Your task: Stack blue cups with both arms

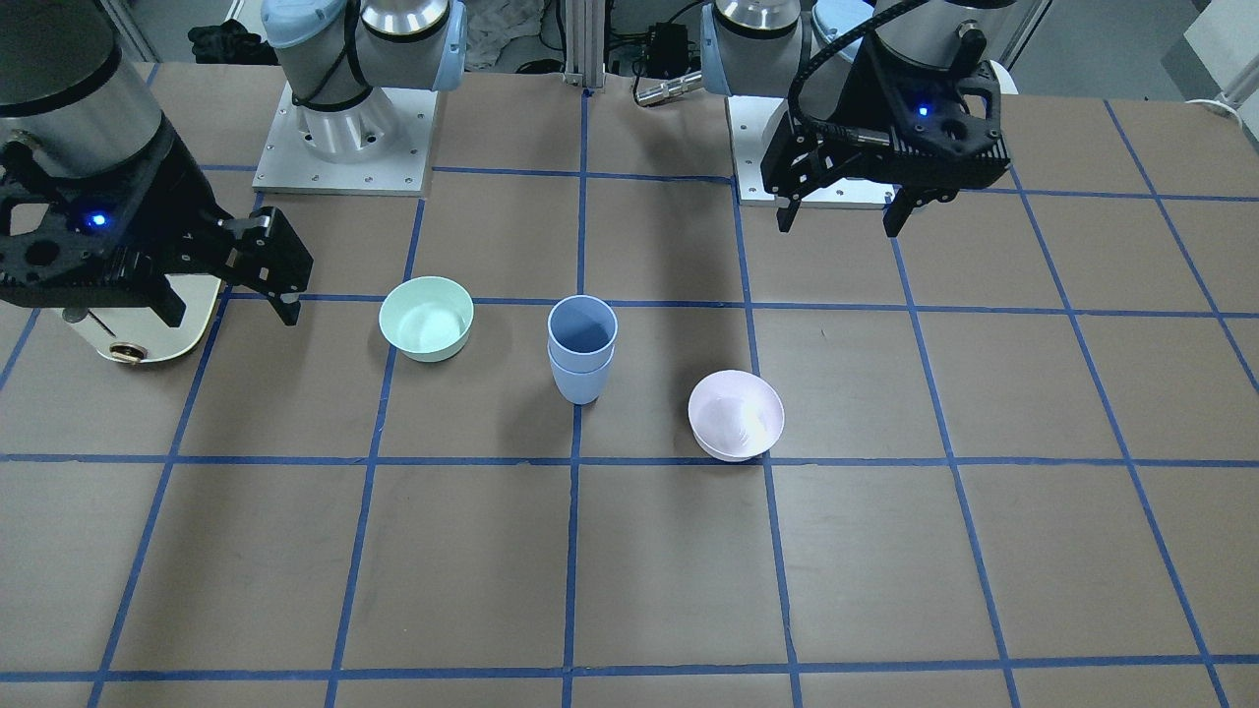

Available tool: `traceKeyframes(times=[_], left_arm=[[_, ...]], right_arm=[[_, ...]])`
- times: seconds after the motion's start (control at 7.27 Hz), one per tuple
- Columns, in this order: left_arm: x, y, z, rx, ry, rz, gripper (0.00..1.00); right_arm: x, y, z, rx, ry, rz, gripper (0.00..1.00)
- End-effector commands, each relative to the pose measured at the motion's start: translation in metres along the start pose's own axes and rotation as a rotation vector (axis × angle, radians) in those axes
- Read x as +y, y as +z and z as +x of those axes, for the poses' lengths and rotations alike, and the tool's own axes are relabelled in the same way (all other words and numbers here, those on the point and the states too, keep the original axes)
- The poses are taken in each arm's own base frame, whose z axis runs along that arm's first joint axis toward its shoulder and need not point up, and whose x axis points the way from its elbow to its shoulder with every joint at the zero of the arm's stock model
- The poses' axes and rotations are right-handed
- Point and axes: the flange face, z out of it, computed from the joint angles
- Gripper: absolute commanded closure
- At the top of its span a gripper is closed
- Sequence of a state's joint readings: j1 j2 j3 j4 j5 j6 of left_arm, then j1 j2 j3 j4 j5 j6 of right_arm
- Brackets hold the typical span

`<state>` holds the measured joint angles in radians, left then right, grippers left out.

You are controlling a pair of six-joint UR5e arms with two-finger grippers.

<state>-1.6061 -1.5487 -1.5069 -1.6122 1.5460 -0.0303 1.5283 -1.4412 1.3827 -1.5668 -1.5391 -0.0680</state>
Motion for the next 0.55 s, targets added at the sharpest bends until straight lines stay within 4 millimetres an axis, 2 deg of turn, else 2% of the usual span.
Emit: traceKeyframes(times=[0.0,0.41], left_arm=[[-0.003,-0.0007,0.0002,0.001,0.0,0.001,0.0],[-0.0027,0.0007,0.0009,0.001,-0.019,-0.006,0.0]], right_arm=[[0.0091,0.0,-0.0008,0.007,-0.017,0.043,0.0],[0.0084,-0.0005,-0.0006,0.009,-0.019,0.043,0.0]])
